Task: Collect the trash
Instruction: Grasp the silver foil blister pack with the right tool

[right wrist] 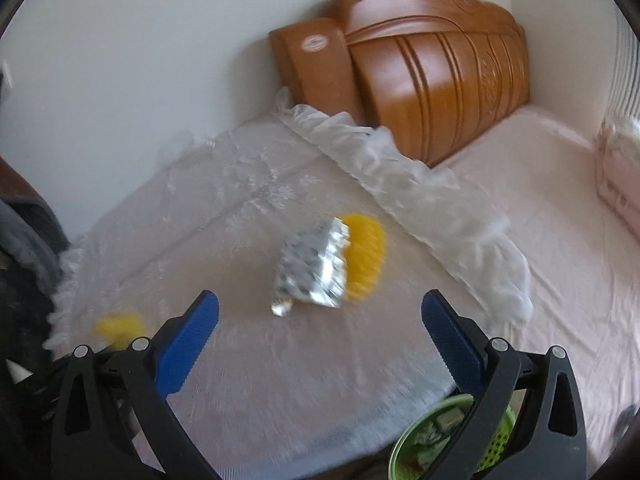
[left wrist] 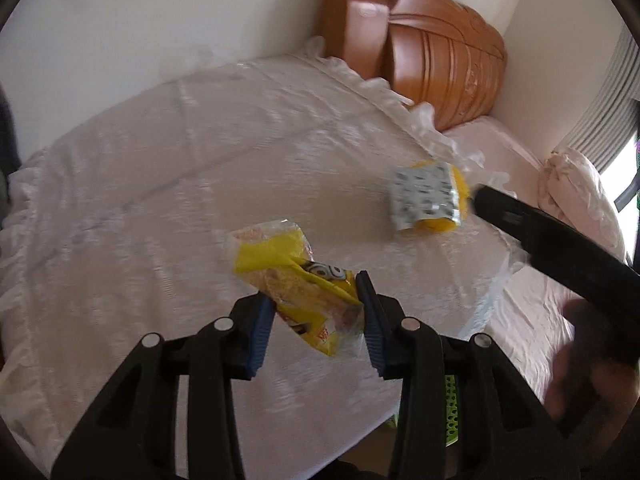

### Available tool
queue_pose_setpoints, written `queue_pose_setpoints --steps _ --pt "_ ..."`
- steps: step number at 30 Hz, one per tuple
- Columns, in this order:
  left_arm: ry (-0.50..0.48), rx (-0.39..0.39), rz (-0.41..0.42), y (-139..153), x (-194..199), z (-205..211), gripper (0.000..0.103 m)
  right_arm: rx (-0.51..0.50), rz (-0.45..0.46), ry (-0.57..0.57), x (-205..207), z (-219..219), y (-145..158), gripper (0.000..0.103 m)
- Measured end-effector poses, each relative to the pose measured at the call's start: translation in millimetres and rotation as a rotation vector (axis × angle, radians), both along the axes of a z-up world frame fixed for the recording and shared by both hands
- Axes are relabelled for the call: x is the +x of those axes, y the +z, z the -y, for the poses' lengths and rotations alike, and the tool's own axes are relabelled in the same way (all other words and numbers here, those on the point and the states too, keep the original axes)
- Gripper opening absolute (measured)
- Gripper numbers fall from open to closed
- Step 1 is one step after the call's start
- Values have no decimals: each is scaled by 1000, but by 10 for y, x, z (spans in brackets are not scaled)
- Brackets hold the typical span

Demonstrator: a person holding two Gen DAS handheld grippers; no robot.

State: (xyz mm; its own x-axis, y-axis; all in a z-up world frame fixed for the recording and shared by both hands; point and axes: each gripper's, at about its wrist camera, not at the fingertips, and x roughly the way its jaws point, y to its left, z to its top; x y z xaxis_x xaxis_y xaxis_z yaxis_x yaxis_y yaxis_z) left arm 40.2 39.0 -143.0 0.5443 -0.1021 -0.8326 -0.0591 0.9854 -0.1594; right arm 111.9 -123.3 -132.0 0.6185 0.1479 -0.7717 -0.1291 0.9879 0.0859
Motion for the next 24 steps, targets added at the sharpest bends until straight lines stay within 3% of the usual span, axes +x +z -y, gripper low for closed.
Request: queue_pose_setpoints --steps 5,7,9,11,16,19,24 --pt "37 -28 -7 -14 -72 -372 39 -347 19 -5 250 -538 -362 100" --pt "51 -37 -20 -58 -77 -509 39 -423 -12 -22 331 -607 -526 100" --pt "62 -46 -33 -96 -73 -610 39 -438 -37 -40 362 -612 -627 99" --pt "76 -58 -52 -153 -50 -715 39 -414 -54 -57 359 -598 -637 89" --pt "83 -81 -86 -246 -7 -861 39 -431 -33 -15 283 -807 -607 89" --pt "70 -69 -80 -229 -6 -879 39 -426 8 -44 227 -827 -514 90" --pt "53 -68 -74 -211 -22 -875 39 -386 -27 -105 315 -688 -538 90"
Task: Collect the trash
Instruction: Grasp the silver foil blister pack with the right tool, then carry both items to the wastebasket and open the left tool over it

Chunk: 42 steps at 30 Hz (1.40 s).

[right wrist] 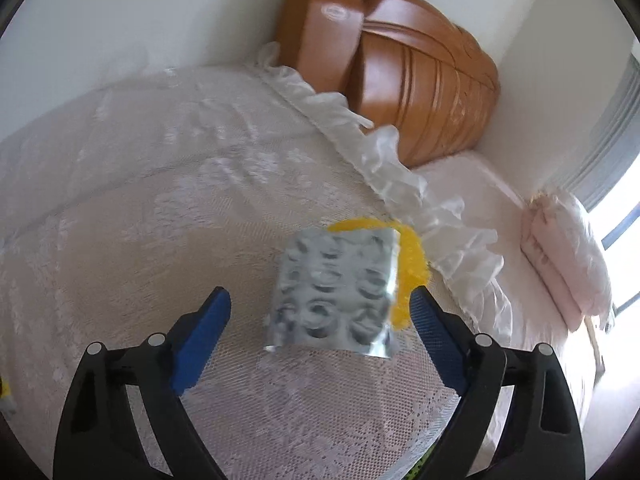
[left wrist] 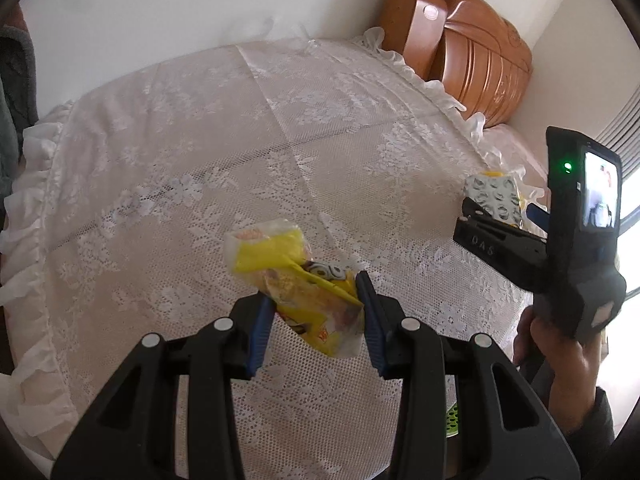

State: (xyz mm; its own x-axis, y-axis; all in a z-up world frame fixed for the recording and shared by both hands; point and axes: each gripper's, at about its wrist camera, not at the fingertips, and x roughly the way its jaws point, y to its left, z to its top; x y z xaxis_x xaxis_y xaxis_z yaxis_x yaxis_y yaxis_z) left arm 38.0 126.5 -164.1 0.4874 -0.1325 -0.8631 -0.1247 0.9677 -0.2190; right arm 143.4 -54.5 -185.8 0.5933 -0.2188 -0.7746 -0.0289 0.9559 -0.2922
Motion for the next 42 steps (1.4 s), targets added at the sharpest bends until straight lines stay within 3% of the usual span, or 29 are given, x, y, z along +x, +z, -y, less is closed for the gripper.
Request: queue_pose_setpoints --steps 3,5,6,17,19,22,26,29,35,42 --pt "-8 -1 -3 1 -12 -3 39 2 -61 -20 108 38 -130 90" --pt "-9 1 0 10 -2 -9 39 5 -67 -9 116 8 -140 73" --pt "-9 3 3 18 -1 -16 39 10 -68 5 107 -23 -127 69" --pt "3 3 -9 -4 -6 -54 39 -94 42 188 -215 -572 79 67" --pt "5 3 -10 0 -6 -56 39 -73 58 221 -289 -625 152 67" --pt "-9 14 -1 52 -10 -22 39 59 62 259 -395 -552 327 67" --pt "-66 24 16 166 -4 135 39 254 57 244 -617 -151 613 67" --pt "-131 21 33 275 19 380 39 324 80 180 -860 283 807 67" --pt "-321 5 65 490 28 1181 39 345 137 -15 -1410 1293 1079 67" --pt "-550 -10 81 604 -124 2220 39 338 174 -240 -2015 2169 1125 67"
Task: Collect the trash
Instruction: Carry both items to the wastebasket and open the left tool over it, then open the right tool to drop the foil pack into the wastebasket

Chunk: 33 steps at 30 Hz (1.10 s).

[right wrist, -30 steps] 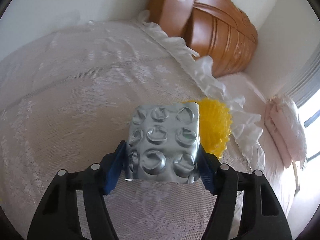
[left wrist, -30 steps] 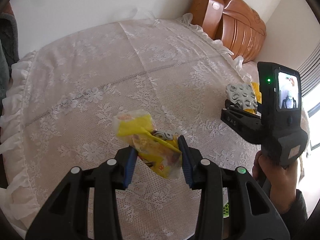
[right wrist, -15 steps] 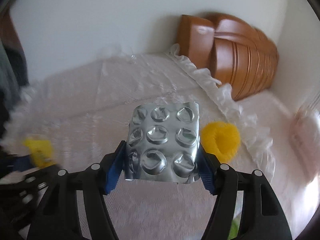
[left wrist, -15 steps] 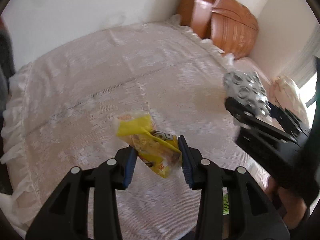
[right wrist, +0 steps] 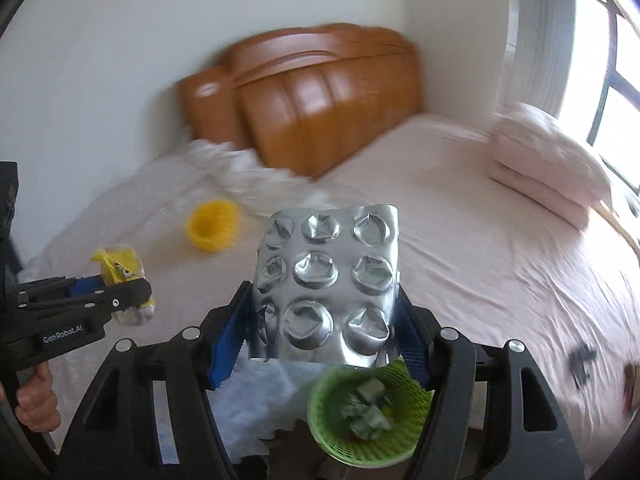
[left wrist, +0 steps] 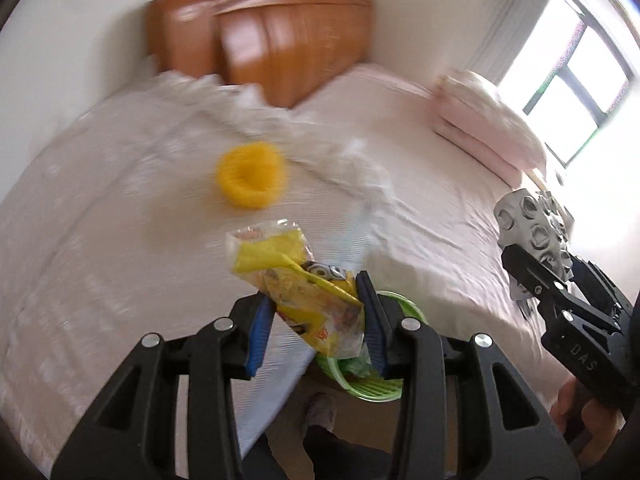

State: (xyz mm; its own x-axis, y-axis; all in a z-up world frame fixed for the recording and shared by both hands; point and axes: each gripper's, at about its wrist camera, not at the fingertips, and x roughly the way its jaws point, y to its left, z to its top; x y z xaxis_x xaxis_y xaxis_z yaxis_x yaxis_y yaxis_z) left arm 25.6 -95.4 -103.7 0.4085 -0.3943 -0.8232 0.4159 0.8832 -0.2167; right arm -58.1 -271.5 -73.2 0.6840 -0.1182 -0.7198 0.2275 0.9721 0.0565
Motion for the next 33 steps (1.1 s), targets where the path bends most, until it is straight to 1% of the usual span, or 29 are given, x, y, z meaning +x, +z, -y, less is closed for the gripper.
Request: queue_pose_setpoints --steps 5,7,9,11,12,15,17,18,19,21,22,24,25,27,29,33 --pt "-134 18 2 -7 -185 596 39 13 0 -100 -292 407 -43 67" --pt "-184 21 -14 -52 -222 787 39 11 1 -130 -380 545 -43 67" --pt "-227 35 -50 -171 -246 1002 39 -3 -11 -169 -473 716 -68 68" --pt "-275 60 -104 -374 -257 1259 39 -15 -31 -209 -586 888 -120 68" --pt "-302 85 -131 -509 -277 1412 39 -15 -42 -228 -641 981 -144 68" --pt "-373 137 -163 -826 -334 1712 40 -17 -68 -280 -808 1227 -216 68" --pt "-410 184 -196 -1153 -408 1923 40 -14 -83 -305 -877 1333 -252 68" --pt "-424 211 -221 -1367 -443 2030 40 -8 -91 -317 -914 1385 -277 68" --pt "-436 225 -240 -1500 -484 2085 40 -1 -98 -326 -950 1424 -298 68" --pt "-461 255 -273 -1793 -564 2206 45 12 -111 -334 -998 1477 -341 68" --pt "-471 274 -274 -1943 -614 2261 47 20 -120 -334 -1028 1519 -372 68" --pt "-487 299 -267 -2130 -718 2331 58 29 -131 -329 -1067 1568 -403 68" --pt "-495 310 -259 -2199 -770 2372 61 35 -138 -323 -1072 1584 -422 68" --pt "-501 316 -242 -2241 -823 2444 75 43 -151 -307 -1073 1610 -469 68" --pt "-488 313 -232 -2218 -836 2454 82 49 -161 -292 -1065 1627 -508 68" --pt "-430 279 -244 -2098 -785 2468 86 66 -157 -262 -1022 1662 -534 68"
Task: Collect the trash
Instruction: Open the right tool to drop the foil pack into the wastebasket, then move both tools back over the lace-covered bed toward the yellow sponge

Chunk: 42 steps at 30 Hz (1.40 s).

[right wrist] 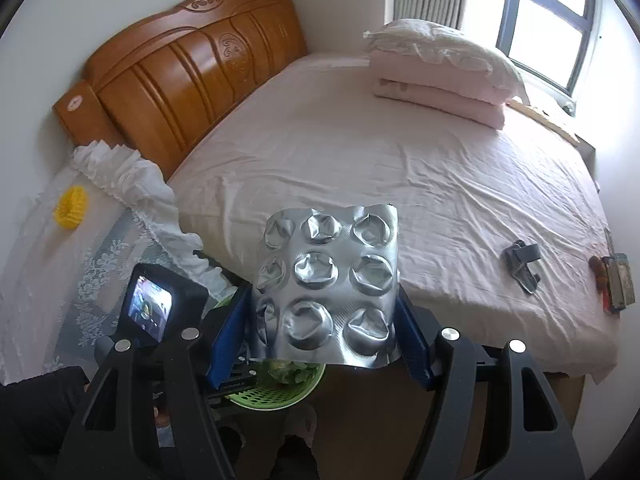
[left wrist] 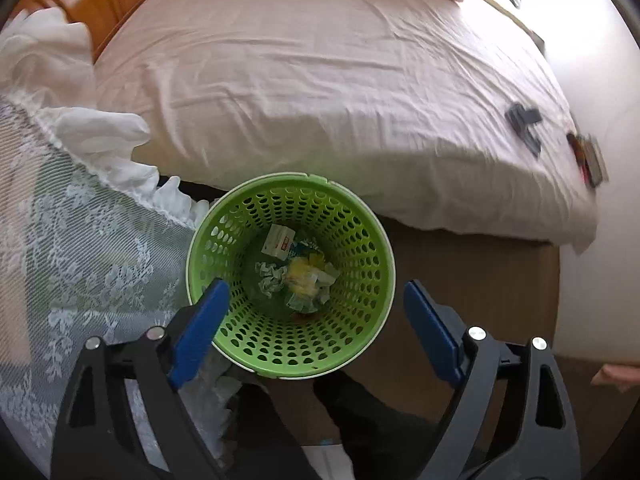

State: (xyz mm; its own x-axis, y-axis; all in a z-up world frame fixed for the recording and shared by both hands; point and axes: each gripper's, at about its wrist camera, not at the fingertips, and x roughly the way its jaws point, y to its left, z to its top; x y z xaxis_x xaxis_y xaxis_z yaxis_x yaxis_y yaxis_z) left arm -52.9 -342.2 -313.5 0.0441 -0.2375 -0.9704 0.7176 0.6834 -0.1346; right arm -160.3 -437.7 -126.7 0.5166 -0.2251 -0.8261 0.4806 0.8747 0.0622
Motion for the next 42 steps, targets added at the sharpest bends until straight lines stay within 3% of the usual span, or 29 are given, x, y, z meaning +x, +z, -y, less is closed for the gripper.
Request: queue_pose_setpoints --steps 7,14,21,23,26,30,33,35,42 --pt "92 -18 21 482 52 -156 90 28 22 47 97 42 -95 68" --pt "139 -28 173 1225 16 -558 95 154 -60 117 403 -96 -803 69" --pt "238 -11 275 1618 99 -1064 95 237 -136 183 738 -452 -1295 71" --pt "274 -13 284 1690 147 -1228 95 238 -151 186 810 -524 -1317 81" --pt "322 -22 290 1771 225 -1433 95 218 -141 174 880 -578 -1252 89" --pt "361 -33 295 1853 264 -1630 95 192 -123 145 940 -547 -1050 89" --pt "392 -52 310 1967 309 -1773 95 156 -77 117 919 -506 -721 92" --pt "415 -64 324 2067 342 -1874 95 107 -32 96 878 -494 -409 100" --pt "488 -111 366 2356 482 -2168 95 28 120 108 855 -583 382 101"
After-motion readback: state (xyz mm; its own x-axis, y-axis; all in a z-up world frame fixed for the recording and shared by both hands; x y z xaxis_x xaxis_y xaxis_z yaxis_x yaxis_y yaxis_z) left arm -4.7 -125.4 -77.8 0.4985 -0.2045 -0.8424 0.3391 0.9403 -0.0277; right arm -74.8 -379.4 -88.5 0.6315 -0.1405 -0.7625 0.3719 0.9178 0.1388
